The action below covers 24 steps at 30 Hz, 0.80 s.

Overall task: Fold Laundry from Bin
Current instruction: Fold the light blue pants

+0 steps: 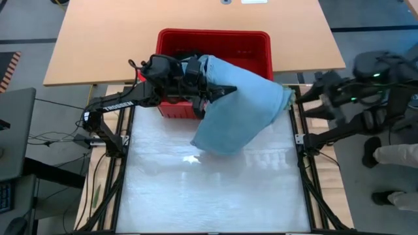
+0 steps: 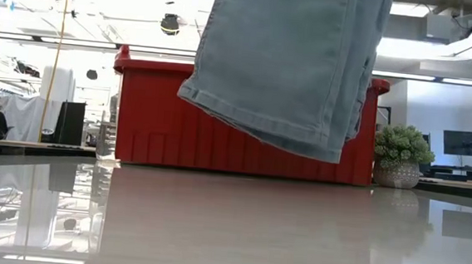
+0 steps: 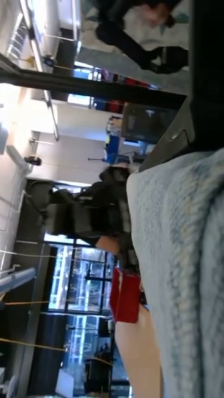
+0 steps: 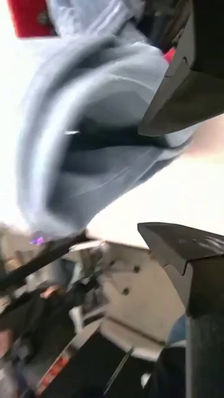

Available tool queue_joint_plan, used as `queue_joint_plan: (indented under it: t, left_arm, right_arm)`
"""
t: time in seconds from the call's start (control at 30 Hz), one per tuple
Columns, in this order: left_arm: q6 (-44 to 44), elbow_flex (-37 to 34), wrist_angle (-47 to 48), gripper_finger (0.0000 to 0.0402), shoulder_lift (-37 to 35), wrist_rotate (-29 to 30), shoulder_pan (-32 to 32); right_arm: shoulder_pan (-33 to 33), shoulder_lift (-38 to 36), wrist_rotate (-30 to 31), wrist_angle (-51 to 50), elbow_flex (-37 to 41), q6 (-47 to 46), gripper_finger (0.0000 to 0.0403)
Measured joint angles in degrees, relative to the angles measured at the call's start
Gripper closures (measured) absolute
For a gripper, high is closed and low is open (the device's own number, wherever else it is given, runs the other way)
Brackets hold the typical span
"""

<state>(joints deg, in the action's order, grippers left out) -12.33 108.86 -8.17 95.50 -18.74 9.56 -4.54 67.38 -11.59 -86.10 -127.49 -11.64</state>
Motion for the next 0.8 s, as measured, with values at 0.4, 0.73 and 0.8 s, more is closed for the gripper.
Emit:
queue_joint_plan:
  t: [0.4,0.73,0.8]
  left_arm:
    - [16.03,0.02,9.64,0.0401,0.00,4.20,-2.80]
    - [21.00,0.13,19.89,0.0401,-0.09,7.51,-3.98]
    - [21.44,0.12,21.82,0.0401,-0.09,7.99,-4.00]
  right_arm:
    - [-0.91,11.95,3.25,11.03,-6.83,-4.52,0.0137]
    - [-1.99,16.69,2.26,10.85,-7.50,2.39,0.0137]
    - [-2.06,16.41,3.01,11.60,-7.40,3.35,0.0137]
